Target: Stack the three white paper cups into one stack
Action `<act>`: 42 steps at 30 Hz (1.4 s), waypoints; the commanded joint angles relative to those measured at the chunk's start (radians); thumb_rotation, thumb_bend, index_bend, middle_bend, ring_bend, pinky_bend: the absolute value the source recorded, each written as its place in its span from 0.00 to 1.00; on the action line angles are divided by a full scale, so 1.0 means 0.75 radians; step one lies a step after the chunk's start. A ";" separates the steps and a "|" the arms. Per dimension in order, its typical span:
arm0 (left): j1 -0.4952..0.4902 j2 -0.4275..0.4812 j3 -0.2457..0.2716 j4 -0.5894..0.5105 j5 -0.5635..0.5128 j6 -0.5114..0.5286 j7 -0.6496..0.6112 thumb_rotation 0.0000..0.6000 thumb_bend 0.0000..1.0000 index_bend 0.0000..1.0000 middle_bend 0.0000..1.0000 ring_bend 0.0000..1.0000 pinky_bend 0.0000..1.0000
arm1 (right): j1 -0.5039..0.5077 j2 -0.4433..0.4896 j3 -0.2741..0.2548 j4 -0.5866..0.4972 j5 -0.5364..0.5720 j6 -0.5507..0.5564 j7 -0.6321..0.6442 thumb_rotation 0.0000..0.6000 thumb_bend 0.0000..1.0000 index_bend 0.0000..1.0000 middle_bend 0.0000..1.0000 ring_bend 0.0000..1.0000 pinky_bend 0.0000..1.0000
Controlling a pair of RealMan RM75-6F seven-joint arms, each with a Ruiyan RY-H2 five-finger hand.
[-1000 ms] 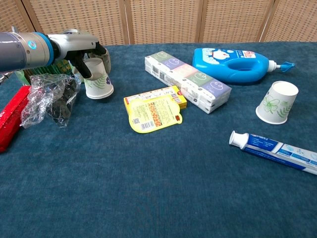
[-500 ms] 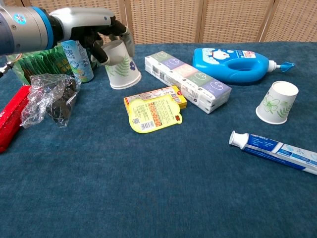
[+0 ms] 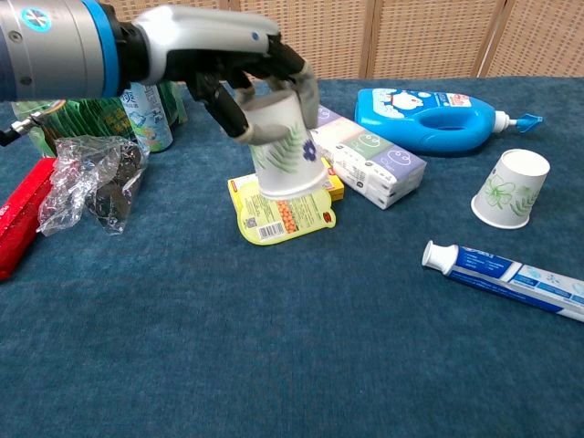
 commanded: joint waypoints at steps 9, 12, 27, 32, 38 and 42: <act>-0.079 -0.135 0.084 0.077 -0.060 -0.017 0.160 1.00 0.52 0.42 0.32 0.34 0.64 | -0.015 0.002 -0.009 0.016 -0.007 0.014 0.035 1.00 0.21 0.00 0.01 0.00 0.04; -0.097 -0.175 0.102 0.104 -0.086 -0.017 0.199 1.00 0.52 0.42 0.32 0.33 0.63 | -0.017 0.001 -0.010 0.022 -0.009 0.015 0.044 1.00 0.21 0.00 0.00 0.00 0.04; -0.163 -0.273 0.148 0.181 -0.168 -0.017 0.320 1.00 0.51 0.31 0.23 0.22 0.53 | -0.021 -0.003 -0.010 0.043 -0.013 0.017 0.074 1.00 0.21 0.00 0.00 0.00 0.04; -0.176 -0.263 0.156 0.175 -0.204 -0.018 0.336 1.00 0.51 0.15 0.06 0.03 0.36 | -0.022 -0.003 -0.009 0.049 -0.011 0.016 0.080 1.00 0.21 0.00 0.01 0.00 0.04; -0.157 -0.215 0.147 0.144 -0.212 0.025 0.319 1.00 0.51 0.03 0.00 0.00 0.26 | -0.016 0.002 -0.005 0.046 -0.009 0.010 0.074 1.00 0.21 0.00 0.00 0.00 0.04; -0.120 -0.136 0.139 0.097 -0.204 0.075 0.293 1.00 0.51 0.01 0.00 0.00 0.25 | 0.000 0.010 0.003 0.038 -0.008 -0.007 0.060 1.00 0.21 0.00 0.00 0.00 0.04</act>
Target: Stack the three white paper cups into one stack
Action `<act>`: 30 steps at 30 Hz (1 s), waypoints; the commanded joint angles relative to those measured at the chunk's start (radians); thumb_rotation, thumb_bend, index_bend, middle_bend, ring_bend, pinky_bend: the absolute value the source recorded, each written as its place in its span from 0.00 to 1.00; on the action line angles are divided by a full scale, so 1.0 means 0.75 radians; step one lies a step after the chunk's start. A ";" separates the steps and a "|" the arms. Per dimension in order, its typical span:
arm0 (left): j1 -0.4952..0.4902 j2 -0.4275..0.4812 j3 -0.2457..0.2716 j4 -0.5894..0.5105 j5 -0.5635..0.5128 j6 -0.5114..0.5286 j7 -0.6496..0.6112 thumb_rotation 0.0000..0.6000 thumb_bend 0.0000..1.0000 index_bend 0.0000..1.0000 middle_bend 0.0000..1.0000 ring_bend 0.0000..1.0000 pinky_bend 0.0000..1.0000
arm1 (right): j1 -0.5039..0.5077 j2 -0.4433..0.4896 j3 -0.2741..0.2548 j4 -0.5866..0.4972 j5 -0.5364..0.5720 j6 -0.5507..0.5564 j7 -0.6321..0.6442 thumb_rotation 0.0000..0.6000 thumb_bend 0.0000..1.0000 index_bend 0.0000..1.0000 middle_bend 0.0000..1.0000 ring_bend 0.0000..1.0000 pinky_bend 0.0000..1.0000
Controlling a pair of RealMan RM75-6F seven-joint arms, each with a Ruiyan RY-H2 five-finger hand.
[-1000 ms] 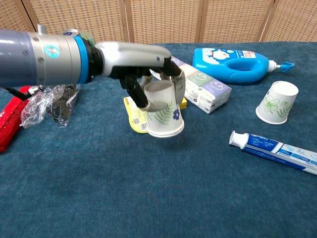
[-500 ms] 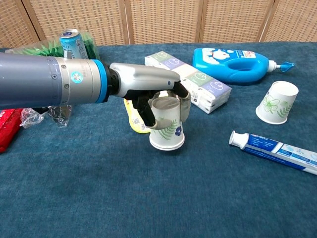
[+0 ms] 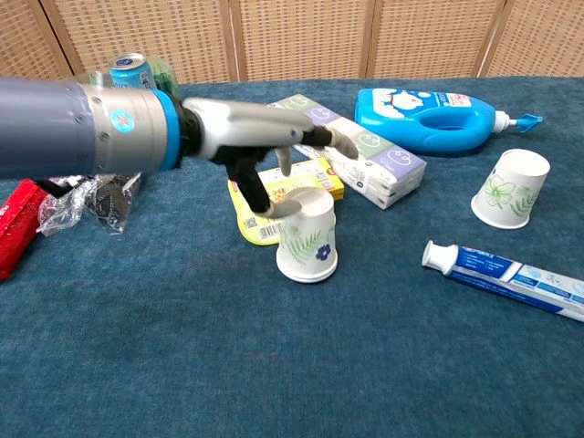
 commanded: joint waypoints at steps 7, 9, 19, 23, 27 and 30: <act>0.138 0.238 0.001 -0.155 0.058 0.154 -0.079 1.00 0.51 0.00 0.00 0.00 0.23 | 0.063 0.010 0.013 -0.016 -0.001 -0.090 -0.011 1.00 0.21 0.00 0.00 0.00 0.05; 0.179 0.301 0.004 -0.197 0.085 0.193 -0.104 1.00 0.51 0.01 0.00 0.00 0.23 | 0.090 0.010 0.015 -0.016 -0.001 -0.128 -0.020 1.00 0.21 0.00 0.00 0.00 0.06; 0.384 0.579 0.045 -0.367 0.253 0.372 -0.197 1.00 0.51 0.03 0.00 0.00 0.22 | 0.256 -0.018 0.045 -0.005 0.033 -0.353 -0.052 1.00 0.21 0.00 0.00 0.00 0.09; 0.467 0.662 0.064 -0.410 0.319 0.434 -0.241 1.00 0.51 0.03 0.00 0.00 0.22 | 0.333 -0.045 0.056 0.017 0.067 -0.456 -0.073 1.00 0.21 0.00 0.00 0.00 0.09; 0.544 0.716 0.079 -0.435 0.384 0.490 -0.302 1.00 0.51 0.04 0.00 0.00 0.22 | 0.392 -0.078 0.060 0.041 0.102 -0.533 -0.090 1.00 0.21 0.00 0.00 0.00 0.10; 0.594 0.748 0.091 -0.440 0.421 0.512 -0.345 1.00 0.51 0.04 0.00 0.00 0.22 | 0.434 -0.105 0.061 0.063 0.128 -0.582 -0.116 1.00 0.21 0.00 0.00 0.00 0.10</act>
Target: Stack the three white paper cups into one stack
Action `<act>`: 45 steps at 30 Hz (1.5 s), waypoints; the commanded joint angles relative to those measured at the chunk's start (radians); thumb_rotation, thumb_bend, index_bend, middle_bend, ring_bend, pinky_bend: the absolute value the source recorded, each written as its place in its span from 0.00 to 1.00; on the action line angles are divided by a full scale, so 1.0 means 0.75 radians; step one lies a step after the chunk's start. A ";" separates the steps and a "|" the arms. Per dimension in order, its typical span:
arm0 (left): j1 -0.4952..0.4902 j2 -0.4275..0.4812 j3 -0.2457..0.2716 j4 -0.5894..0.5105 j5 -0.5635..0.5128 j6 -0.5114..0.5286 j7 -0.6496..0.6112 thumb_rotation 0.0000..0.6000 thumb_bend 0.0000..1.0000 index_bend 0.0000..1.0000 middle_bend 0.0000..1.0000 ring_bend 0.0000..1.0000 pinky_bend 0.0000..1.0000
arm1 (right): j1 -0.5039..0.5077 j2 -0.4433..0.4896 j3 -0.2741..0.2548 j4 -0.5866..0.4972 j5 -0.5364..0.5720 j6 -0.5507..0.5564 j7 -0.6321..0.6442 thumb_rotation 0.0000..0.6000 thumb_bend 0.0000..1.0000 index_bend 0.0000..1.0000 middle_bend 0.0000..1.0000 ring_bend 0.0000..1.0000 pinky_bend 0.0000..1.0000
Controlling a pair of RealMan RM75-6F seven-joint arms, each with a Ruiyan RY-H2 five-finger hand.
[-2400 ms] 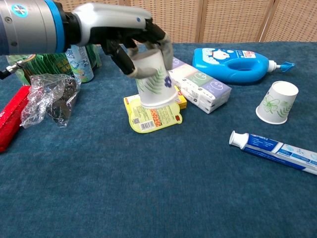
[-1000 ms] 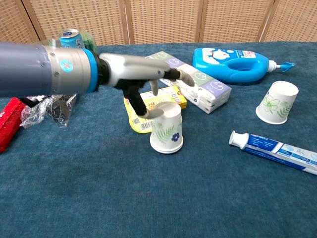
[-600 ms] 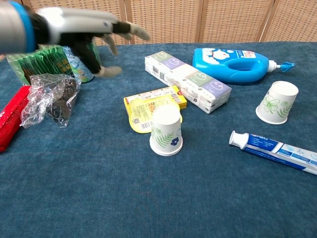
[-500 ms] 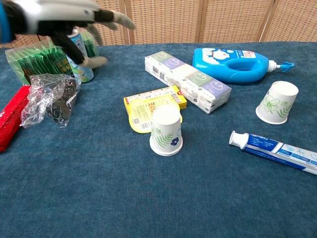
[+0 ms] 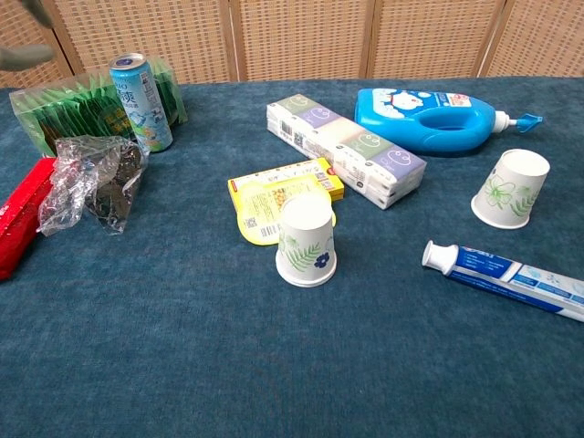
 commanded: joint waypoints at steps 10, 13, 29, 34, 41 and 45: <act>0.137 0.055 0.015 0.007 0.085 0.051 -0.106 1.00 0.51 0.05 0.00 0.00 0.22 | 0.184 -0.122 0.000 0.100 0.143 -0.211 -0.137 1.00 0.21 0.00 0.00 0.00 0.11; 0.150 0.054 0.009 0.015 0.093 0.047 -0.117 1.00 0.51 0.05 0.00 0.00 0.22 | 0.223 -0.145 -0.001 0.122 0.181 -0.253 -0.163 1.00 0.21 0.00 0.00 0.00 0.13; 0.207 0.036 -0.021 0.063 0.120 0.022 -0.170 1.00 0.51 0.05 0.00 0.00 0.22 | 0.382 -0.236 -0.032 0.256 0.410 -0.378 -0.288 1.00 0.26 0.10 0.15 0.00 0.33; 0.221 0.034 -0.028 0.070 0.131 0.019 -0.180 1.00 0.51 0.05 0.00 0.00 0.22 | 0.403 -0.253 -0.043 0.288 0.430 -0.388 -0.288 1.00 0.26 0.17 0.21 0.00 0.37; 0.238 0.031 -0.039 0.078 0.139 0.015 -0.192 1.00 0.51 0.06 0.00 0.00 0.22 | 0.421 -0.255 -0.060 0.311 0.451 -0.401 -0.279 1.00 0.28 0.27 0.25 0.03 0.47; 0.245 0.029 -0.044 0.079 0.146 0.012 -0.194 1.00 0.51 0.06 0.00 0.00 0.22 | 0.432 -0.256 -0.065 0.320 0.458 -0.405 -0.274 1.00 0.29 0.33 0.29 0.07 0.53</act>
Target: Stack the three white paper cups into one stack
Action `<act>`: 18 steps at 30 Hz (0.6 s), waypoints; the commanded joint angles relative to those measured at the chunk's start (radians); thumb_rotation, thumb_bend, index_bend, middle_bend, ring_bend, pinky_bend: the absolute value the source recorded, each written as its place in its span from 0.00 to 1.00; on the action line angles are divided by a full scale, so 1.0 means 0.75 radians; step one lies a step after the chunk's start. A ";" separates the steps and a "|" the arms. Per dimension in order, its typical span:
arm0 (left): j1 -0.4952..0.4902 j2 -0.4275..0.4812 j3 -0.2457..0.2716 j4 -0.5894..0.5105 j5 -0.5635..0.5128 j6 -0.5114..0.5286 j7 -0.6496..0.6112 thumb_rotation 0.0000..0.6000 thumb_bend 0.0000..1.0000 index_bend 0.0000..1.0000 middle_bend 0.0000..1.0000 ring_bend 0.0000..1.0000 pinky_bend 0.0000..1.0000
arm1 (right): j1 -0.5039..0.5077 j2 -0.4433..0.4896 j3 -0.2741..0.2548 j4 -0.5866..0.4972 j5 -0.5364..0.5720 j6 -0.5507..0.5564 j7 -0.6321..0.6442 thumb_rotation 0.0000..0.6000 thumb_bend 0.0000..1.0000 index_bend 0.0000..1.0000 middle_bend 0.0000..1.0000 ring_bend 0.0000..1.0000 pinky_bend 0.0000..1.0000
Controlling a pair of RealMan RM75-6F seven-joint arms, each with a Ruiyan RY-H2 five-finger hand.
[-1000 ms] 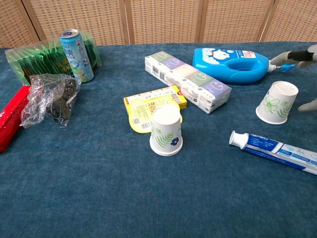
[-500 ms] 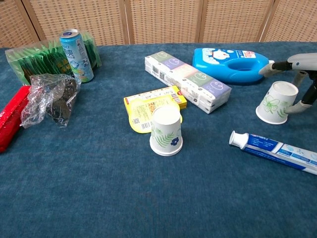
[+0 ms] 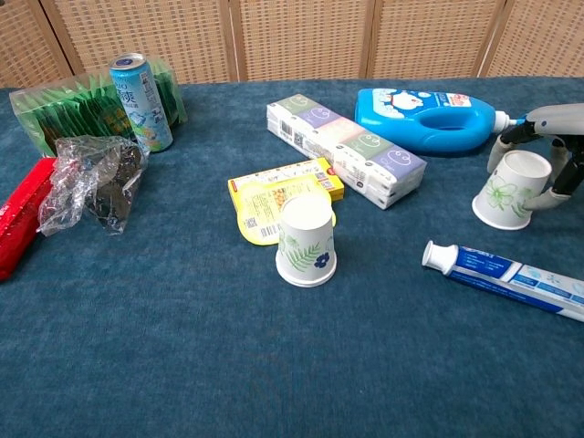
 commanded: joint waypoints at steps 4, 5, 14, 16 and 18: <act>0.008 0.001 -0.007 0.001 0.004 -0.003 0.000 1.00 0.51 0.06 0.00 0.00 0.22 | 0.012 -0.001 -0.009 0.009 0.006 -0.006 0.004 1.00 0.30 0.36 0.32 0.10 0.59; 0.009 0.001 -0.008 0.001 0.004 -0.004 0.000 1.00 0.51 0.06 0.00 0.00 0.23 | 0.014 -0.003 -0.010 0.011 0.008 -0.006 0.006 1.00 0.30 0.37 0.33 0.11 0.60; 0.015 -0.002 -0.020 0.008 0.005 -0.019 0.000 1.00 0.51 0.06 0.00 0.00 0.23 | 0.012 0.020 -0.026 -0.023 0.003 0.025 0.006 1.00 0.31 0.40 0.36 0.14 0.64; 0.014 -0.003 -0.024 0.010 0.004 -0.023 0.000 1.00 0.51 0.06 0.00 0.00 0.23 | 0.011 0.035 -0.027 -0.049 0.007 0.034 0.002 1.00 0.31 0.40 0.36 0.14 0.64; 0.012 -0.006 -0.028 0.011 0.004 -0.027 0.001 1.00 0.51 0.05 0.00 0.00 0.23 | 0.012 0.059 -0.028 -0.089 0.012 0.045 -0.007 1.00 0.31 0.40 0.36 0.14 0.64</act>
